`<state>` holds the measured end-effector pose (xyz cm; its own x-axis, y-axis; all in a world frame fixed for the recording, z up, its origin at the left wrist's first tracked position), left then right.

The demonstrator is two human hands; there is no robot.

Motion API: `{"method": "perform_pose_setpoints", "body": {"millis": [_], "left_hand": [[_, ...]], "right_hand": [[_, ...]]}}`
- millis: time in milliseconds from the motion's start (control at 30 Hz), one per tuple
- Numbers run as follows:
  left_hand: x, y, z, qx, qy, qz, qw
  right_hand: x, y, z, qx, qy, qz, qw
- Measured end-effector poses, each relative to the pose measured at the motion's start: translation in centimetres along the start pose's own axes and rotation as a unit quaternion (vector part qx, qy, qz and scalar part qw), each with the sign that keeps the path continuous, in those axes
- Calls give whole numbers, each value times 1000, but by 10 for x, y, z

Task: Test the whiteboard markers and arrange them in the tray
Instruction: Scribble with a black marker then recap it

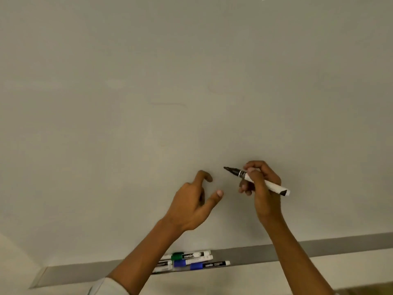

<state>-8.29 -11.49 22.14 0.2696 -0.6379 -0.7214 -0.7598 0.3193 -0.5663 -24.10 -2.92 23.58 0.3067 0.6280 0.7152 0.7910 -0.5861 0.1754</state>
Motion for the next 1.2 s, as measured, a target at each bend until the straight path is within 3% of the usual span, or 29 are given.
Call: {"method": "perform_pose_setpoints", "body": {"millis": [100,233,367,400,500,533,667,733,800,933,1067,1200], "left_hand": [[-9,-37,-9,-74,-16,115,990],[-15,-58,-19,-103,-66,197,973],[-14,-64,-22,-113,-66,194,972],[-14,-64,-21,-109,-65,193,973],[-15,-63,-19,-94,-67,202,972],[-17,-62,-20,-90,-65,205,972],[-34,-57,-25,-74,-33,213,974],[-39,-56,-27,-68,-16,220,973],[-42,-56,-27,-54,-4,225,973],[-45,-53,-25,-2,13,210,978],[-46,-50,-23,35,11,230,973],[-43,-51,-18,62,-36,239,968]], "right_hand": [[38,10,-36,-32,-136,60,988],[57,31,-54,-117,-258,128,950],[48,55,-25,-16,-446,316,837],[42,48,-23,-22,-443,327,835],[35,16,-24,-147,-352,293,877],[34,15,-22,-146,-350,294,877],[31,44,1,46,-438,352,826],[31,33,-1,7,-395,340,853],[36,15,-10,-84,-342,304,885],[51,-1,-30,-175,-310,240,903],[42,3,-23,-170,-305,250,903],[32,14,3,-131,-209,156,956]]}}
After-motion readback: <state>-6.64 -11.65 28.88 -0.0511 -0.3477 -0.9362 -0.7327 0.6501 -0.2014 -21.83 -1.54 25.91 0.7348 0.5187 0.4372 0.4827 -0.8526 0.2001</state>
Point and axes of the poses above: each hand's wrist, its own z-axis away from the middle knuckle, its own y-axis out of the palm, x = y × z, the point moved 5 cm from there along -z, towards the middle knuckle, and after that the axes turned 13 degrees about -y, right-handed, at the moved point
